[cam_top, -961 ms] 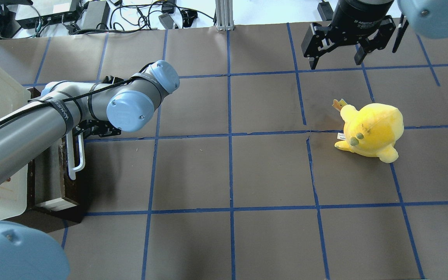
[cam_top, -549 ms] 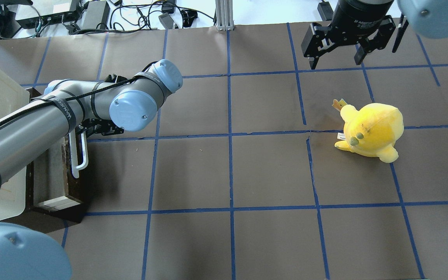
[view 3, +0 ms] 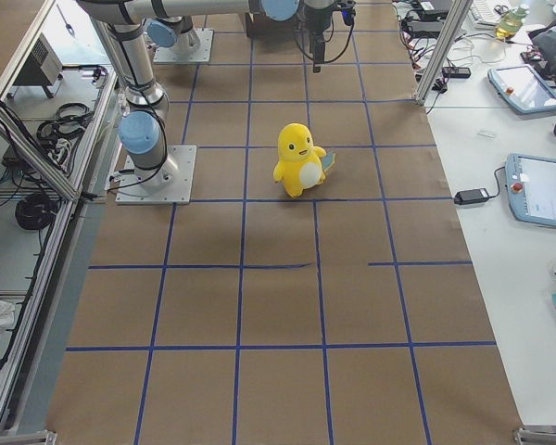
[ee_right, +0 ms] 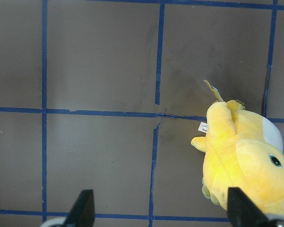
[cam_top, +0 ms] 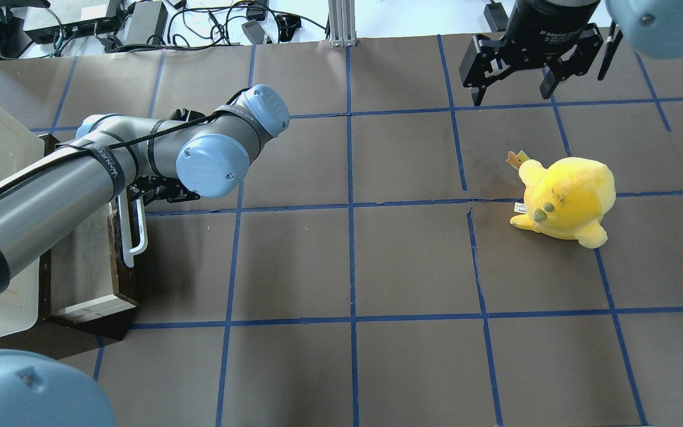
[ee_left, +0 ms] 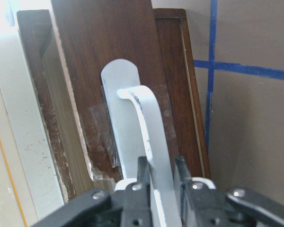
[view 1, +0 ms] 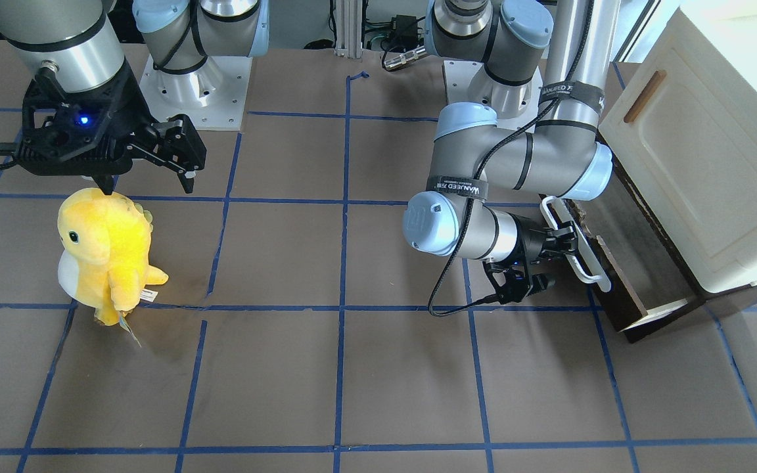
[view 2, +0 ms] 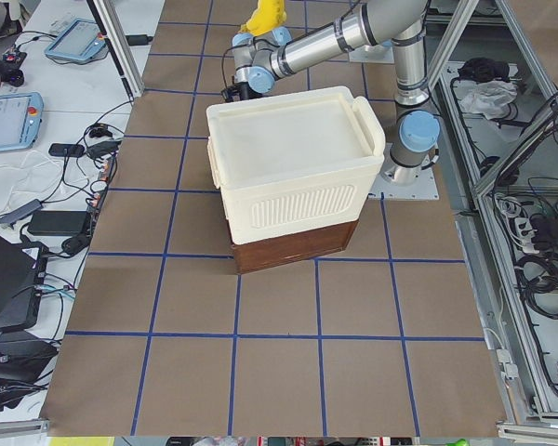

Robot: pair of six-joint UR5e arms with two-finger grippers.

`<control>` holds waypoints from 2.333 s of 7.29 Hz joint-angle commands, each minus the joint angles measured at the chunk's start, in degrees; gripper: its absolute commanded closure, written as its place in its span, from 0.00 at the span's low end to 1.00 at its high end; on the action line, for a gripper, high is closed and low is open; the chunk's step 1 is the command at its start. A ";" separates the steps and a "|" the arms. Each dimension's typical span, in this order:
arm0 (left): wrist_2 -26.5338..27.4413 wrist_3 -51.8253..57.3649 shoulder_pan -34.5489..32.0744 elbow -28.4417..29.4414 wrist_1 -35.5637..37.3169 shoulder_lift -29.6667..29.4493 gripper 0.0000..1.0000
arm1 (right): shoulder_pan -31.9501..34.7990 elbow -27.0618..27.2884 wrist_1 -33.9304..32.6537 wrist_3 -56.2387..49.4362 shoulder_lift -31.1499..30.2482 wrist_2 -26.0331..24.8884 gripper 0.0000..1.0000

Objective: Pull drawer sideways
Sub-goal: 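Pull the drawer outward by its handle with the left gripper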

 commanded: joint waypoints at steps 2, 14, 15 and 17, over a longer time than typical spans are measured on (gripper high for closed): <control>-0.17 0.00 -0.69 0.09 0.04 0.02 0.78 | 0.00 0.00 0.00 0.00 0.00 0.00 0.00; -1.84 0.00 -1.48 1.58 0.13 -0.06 0.78 | 0.00 0.00 0.00 0.00 0.00 0.00 0.00; -1.92 0.00 -1.57 1.58 0.13 -0.07 0.78 | 0.00 0.00 0.00 -0.09 0.00 0.00 0.00; -1.31 0.00 -2.19 1.32 0.04 -0.07 0.23 | 0.00 0.00 0.00 0.00 0.00 0.00 0.00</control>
